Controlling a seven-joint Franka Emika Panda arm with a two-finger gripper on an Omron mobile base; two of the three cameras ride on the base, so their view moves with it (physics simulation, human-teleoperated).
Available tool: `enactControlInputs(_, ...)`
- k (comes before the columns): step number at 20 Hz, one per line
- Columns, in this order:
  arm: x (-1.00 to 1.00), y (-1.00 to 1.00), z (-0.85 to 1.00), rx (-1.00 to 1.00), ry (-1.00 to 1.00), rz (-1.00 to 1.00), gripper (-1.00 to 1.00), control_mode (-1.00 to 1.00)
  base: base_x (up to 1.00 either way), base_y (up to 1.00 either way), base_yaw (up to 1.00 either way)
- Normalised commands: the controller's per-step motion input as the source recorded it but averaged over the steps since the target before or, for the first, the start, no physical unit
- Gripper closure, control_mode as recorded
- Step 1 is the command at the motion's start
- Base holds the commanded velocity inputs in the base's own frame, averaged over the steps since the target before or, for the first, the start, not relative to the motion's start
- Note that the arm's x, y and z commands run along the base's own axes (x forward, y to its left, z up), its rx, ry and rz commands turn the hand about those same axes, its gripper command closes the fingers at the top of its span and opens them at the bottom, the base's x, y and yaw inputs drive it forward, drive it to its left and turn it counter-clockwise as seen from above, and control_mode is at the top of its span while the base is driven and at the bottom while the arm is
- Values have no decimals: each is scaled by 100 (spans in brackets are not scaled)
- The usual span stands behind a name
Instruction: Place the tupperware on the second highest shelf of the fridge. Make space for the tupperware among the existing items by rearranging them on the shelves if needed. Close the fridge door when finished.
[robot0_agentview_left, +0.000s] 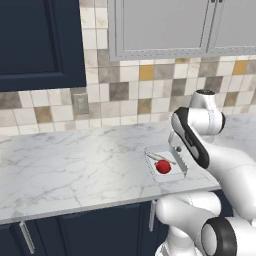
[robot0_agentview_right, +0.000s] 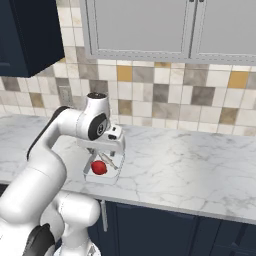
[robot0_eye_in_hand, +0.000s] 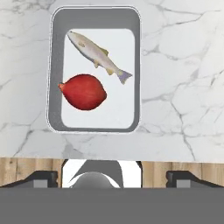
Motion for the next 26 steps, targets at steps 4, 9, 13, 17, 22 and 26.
enactControlInputs(4,0,-39,-67,0,3,0,-100,-100,0,0,0)
enactControlInputs(9,2,-33,-32,0,0,0,-100,-100,0,0,0)
enactControlInputs(13,16,-12,-29,0,2,0,-100,-100,0,0,0)
enactControlInputs(17,36,0,-27,0,2,0,-100,-100,0,0,0)
enactControlInputs(22,39,0,-20,0,1,1,-100,-100,0,0,0)
enactControlInputs(26,32,0,-6,2,0,0,-100,-100,0,0,0)
